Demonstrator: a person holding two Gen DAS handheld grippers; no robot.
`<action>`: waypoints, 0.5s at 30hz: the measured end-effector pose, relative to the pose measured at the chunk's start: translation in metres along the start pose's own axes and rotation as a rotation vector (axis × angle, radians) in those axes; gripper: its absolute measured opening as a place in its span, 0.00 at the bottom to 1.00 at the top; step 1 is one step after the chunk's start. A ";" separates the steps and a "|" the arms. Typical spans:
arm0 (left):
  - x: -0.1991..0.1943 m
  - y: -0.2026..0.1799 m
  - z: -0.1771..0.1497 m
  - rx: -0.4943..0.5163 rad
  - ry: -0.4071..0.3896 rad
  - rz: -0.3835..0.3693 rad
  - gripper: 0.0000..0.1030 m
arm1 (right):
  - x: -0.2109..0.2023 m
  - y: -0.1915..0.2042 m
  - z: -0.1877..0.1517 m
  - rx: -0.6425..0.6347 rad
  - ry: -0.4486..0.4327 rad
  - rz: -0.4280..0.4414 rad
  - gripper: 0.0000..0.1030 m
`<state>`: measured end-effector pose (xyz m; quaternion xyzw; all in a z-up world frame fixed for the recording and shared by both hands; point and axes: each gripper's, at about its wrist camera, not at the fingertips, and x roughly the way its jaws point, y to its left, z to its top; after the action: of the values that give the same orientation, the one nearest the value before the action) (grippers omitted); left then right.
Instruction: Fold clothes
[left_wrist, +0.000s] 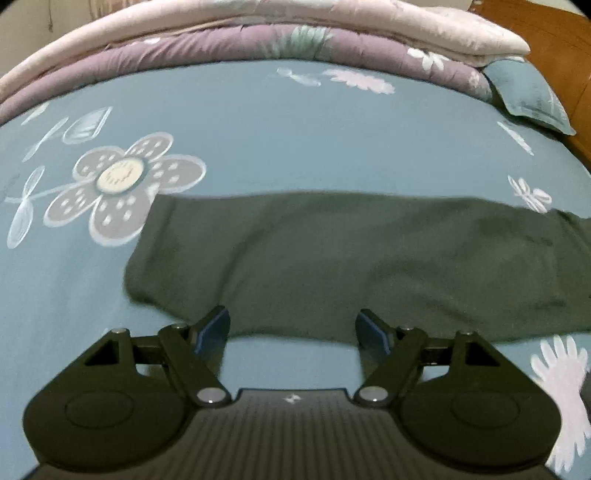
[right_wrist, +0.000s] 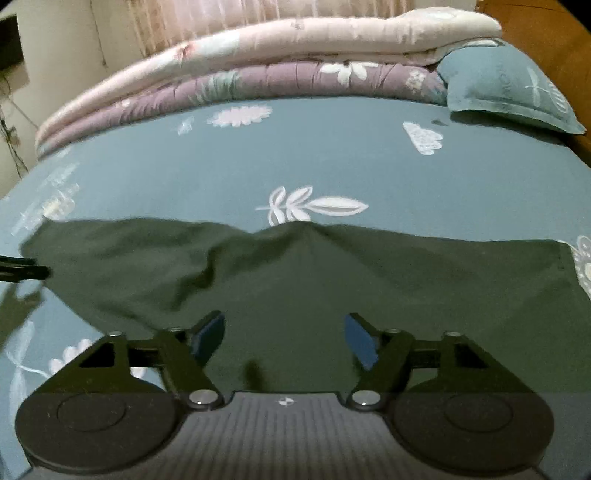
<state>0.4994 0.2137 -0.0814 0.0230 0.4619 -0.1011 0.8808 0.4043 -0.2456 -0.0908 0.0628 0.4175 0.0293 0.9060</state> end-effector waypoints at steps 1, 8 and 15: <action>-0.003 0.000 0.001 0.006 0.028 0.010 0.74 | 0.010 -0.001 -0.002 0.015 0.035 0.001 0.76; -0.013 -0.028 0.057 0.042 -0.136 -0.113 0.73 | 0.028 0.002 -0.017 0.014 0.068 0.033 0.95; 0.043 -0.101 0.069 0.095 -0.099 -0.258 0.73 | 0.033 0.009 -0.011 -0.027 0.100 -0.006 1.00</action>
<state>0.5593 0.0989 -0.0720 0.0000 0.4116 -0.2361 0.8803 0.4175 -0.2323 -0.1215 0.0478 0.4622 0.0352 0.8848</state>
